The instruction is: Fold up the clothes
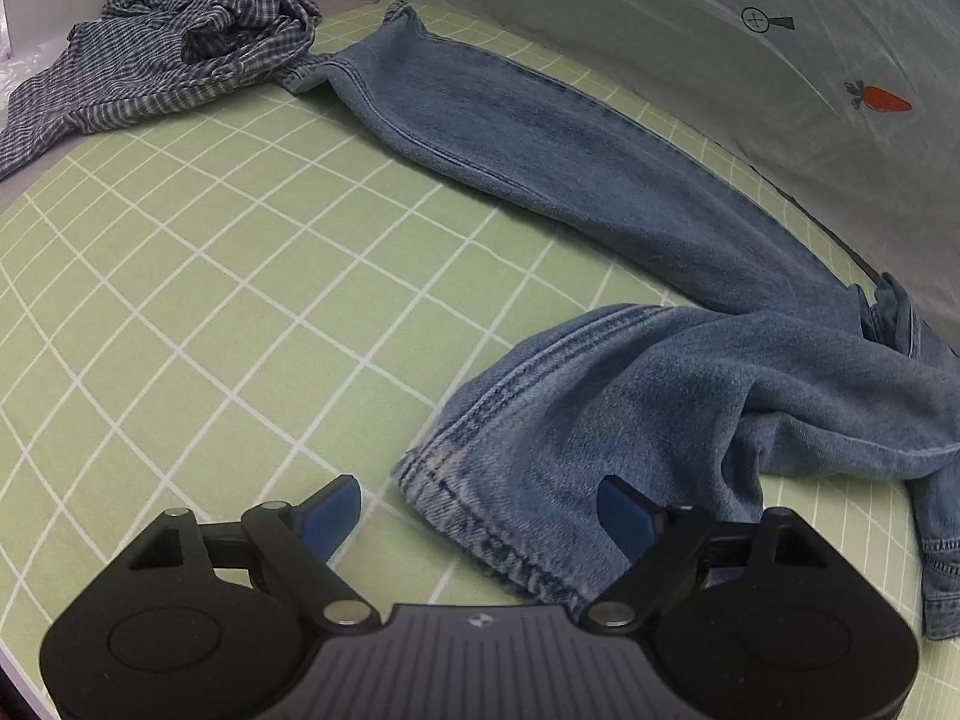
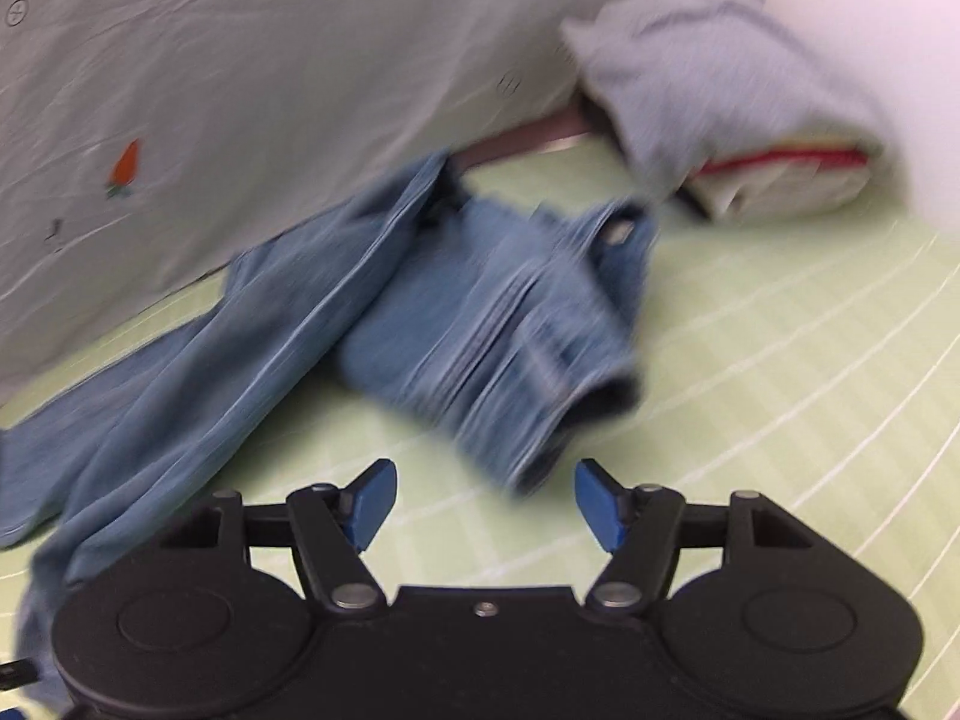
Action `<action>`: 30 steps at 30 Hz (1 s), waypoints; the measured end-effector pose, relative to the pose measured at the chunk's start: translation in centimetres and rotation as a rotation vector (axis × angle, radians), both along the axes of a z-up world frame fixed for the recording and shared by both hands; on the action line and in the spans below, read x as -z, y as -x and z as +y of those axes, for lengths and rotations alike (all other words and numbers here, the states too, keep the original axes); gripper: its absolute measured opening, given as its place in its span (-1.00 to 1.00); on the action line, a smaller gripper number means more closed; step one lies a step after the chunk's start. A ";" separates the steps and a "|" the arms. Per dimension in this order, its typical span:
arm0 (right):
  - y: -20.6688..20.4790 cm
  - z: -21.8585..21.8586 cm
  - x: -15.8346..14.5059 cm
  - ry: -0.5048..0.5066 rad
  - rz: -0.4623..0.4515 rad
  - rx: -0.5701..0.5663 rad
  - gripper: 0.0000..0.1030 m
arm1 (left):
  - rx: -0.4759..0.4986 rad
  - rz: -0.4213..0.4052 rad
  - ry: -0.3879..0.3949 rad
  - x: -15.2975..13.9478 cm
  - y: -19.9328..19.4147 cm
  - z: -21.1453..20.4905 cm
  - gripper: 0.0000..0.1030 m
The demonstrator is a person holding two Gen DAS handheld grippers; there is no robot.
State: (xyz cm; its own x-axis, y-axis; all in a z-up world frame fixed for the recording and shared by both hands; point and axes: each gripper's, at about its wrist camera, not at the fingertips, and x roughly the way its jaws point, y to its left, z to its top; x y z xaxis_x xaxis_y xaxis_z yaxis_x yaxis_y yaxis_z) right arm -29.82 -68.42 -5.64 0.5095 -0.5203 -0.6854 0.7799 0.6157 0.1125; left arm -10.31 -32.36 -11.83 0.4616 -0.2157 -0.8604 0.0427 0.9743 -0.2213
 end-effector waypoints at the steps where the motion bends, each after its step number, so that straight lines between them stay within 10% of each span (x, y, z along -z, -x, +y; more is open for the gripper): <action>1: -0.2 -0.8 -0.2 0.043 0.008 0.016 0.39 | -0.007 -0.004 0.003 0.1 -0.4 -0.1 0.55; 6: -2.7 -4.4 0.8 0.085 0.047 0.027 0.51 | 0.003 -0.002 -0.004 0.3 -2.2 -0.6 -0.58; 9: -3.8 -4.8 1.4 0.067 0.072 -0.052 -0.28 | 0.046 -0.019 -0.029 0.0 -2.6 -0.4 -0.69; 11: -3.9 -4.1 1.6 0.109 0.116 -0.098 -0.67 | 0.069 -0.041 -0.055 -0.5 -2.8 0.2 -0.70; 21: 2.4 -7.8 1.1 0.318 0.303 0.108 -0.71 | -0.040 -0.207 -0.415 -5.2 -9.8 12.4 -0.71; 26: 4.6 -9.4 2.5 0.265 0.322 0.175 -0.69 | -0.081 -0.149 -0.412 -4.0 -11.8 14.4 -0.59; 30: 5.4 -8.3 3.0 0.241 0.319 0.222 -0.58 | -0.073 -0.140 -0.440 -3.3 -10.3 13.8 0.10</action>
State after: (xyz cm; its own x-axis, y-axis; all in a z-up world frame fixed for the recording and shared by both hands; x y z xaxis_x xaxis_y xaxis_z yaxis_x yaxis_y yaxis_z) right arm -35.20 -76.69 -8.65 0.1507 -0.7567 -0.6361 0.8686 0.4086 -0.2802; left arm 0.03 -18.56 -8.49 0.5803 0.1934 -0.7911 -0.0297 0.9758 0.2168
